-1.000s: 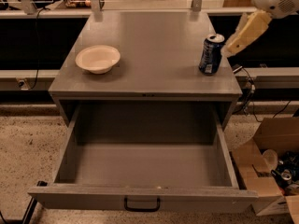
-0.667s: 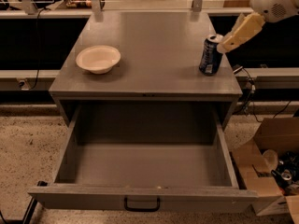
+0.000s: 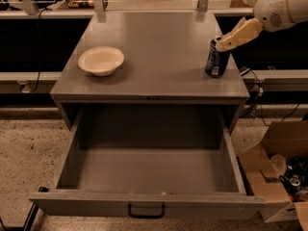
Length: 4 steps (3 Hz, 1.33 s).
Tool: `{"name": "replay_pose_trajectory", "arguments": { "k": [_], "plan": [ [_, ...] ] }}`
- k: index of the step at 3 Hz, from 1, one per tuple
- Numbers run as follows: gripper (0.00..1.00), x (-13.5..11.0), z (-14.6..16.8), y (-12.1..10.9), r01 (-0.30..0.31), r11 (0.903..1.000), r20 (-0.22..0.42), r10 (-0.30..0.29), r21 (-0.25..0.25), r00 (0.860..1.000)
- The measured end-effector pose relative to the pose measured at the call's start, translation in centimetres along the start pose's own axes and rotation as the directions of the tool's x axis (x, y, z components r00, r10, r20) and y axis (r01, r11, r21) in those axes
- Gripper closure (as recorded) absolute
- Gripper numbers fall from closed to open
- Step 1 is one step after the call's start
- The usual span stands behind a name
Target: Place pepsi can into top drawer
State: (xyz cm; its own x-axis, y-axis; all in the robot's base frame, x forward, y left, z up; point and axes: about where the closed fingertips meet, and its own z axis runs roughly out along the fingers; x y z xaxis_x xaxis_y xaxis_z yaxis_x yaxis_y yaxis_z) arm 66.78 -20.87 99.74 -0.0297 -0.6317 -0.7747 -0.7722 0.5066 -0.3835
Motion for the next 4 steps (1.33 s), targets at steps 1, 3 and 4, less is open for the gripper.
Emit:
{"name": "replay_pose_trajectory", "arguments": {
  "k": [1,3,4],
  "plan": [
    [0.00,1.6,1.5,-0.4,-0.084,0.9962,0.016,0.084,0.020,0.996],
    [0.00,3.8,4.8,-0.4,-0.202,0.9792,0.031,0.201,0.024,0.979],
    [0.00,4.9,5.9,-0.2,-0.238,0.9710,0.022,0.238,0.023,0.971]
  ]
}}
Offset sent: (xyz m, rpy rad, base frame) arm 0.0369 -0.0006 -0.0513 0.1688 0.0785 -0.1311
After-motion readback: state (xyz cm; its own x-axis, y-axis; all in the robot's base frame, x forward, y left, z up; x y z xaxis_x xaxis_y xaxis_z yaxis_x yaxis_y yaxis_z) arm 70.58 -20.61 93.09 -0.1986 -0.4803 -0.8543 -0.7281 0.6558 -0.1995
